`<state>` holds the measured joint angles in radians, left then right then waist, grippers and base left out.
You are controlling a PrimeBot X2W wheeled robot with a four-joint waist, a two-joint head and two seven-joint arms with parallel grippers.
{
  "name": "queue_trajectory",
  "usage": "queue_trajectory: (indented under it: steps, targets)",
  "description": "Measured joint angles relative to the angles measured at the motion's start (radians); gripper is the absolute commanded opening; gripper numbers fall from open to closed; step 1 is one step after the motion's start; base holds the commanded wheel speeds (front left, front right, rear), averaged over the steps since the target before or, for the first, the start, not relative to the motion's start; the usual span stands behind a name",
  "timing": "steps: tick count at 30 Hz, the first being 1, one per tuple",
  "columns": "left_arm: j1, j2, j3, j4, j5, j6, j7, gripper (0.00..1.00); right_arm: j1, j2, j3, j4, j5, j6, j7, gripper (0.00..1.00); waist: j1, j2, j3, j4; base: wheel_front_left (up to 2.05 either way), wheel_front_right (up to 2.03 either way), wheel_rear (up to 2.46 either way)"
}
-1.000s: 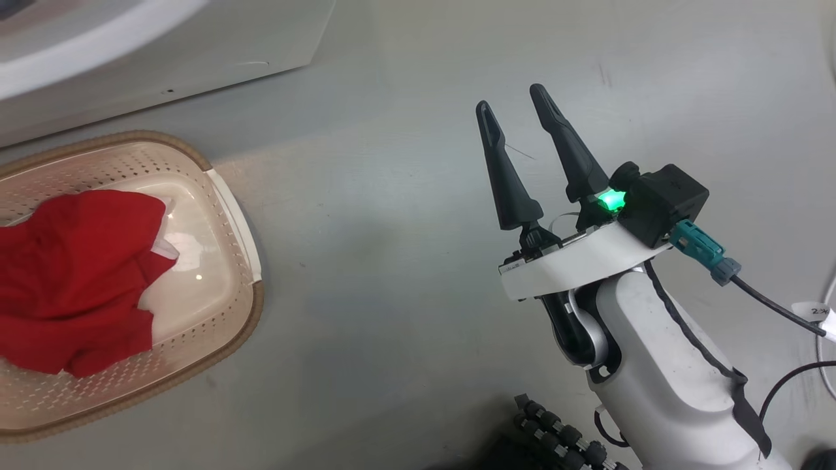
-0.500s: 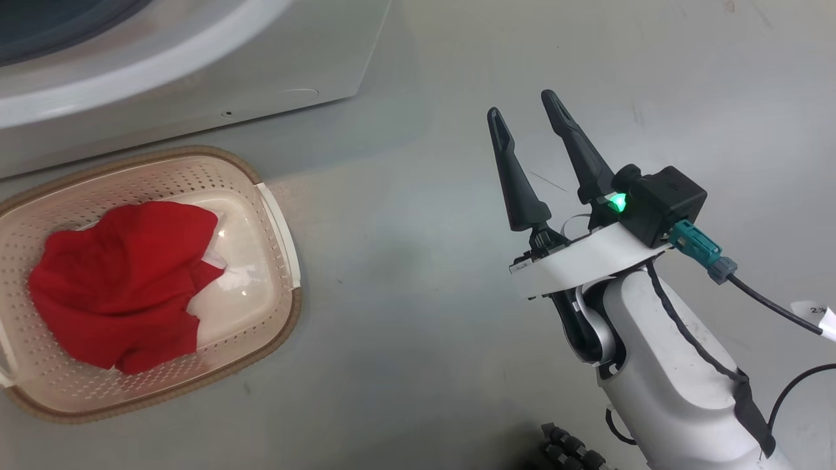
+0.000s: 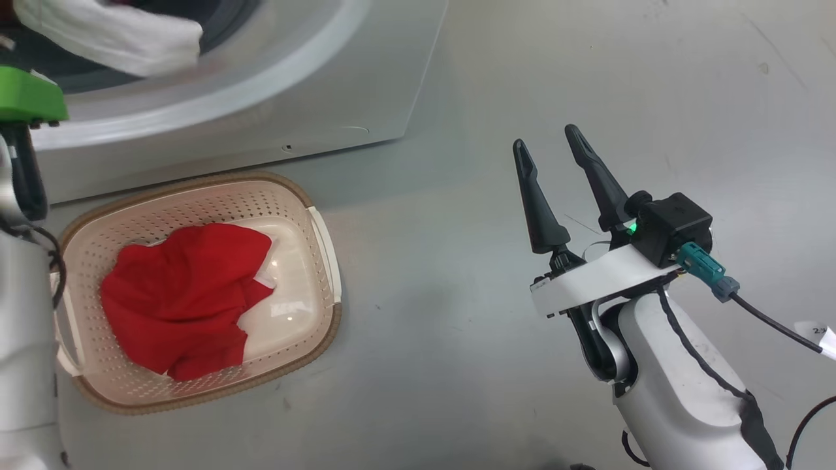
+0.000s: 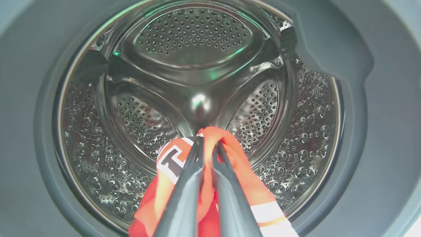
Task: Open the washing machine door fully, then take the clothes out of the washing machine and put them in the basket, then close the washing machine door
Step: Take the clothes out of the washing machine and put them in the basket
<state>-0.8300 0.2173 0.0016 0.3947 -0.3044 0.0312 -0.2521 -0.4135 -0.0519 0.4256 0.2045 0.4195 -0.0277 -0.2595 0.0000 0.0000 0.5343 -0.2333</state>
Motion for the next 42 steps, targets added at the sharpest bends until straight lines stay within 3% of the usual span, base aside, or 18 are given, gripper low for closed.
queue_trajectory:
  steps: [6,32,42]
  targets:
    - [0.072,-0.045,-0.007,-0.069,-0.010,0.000,0.000,0.00,0.027,-0.001,-0.023,0.016,-0.013,0.008,0.000,1.00,0.0000,0.0000,-0.052,0.032,0.00,0.00,0.00]
    - [0.482,-0.113,-0.058,-0.312,0.034,0.027,-0.005,0.00,0.193,-0.001,-0.089,0.075,-0.036,0.026,0.000,1.00,-0.0001,0.0000,-0.319,0.129,0.00,0.00,0.00]
    - [0.593,-0.119,-0.068,-0.359,0.031,0.035,0.005,0.00,0.212,-0.003,-0.095,0.061,-0.051,0.030,0.000,1.00,0.0000,0.0000,-0.341,0.160,0.00,0.00,0.00]
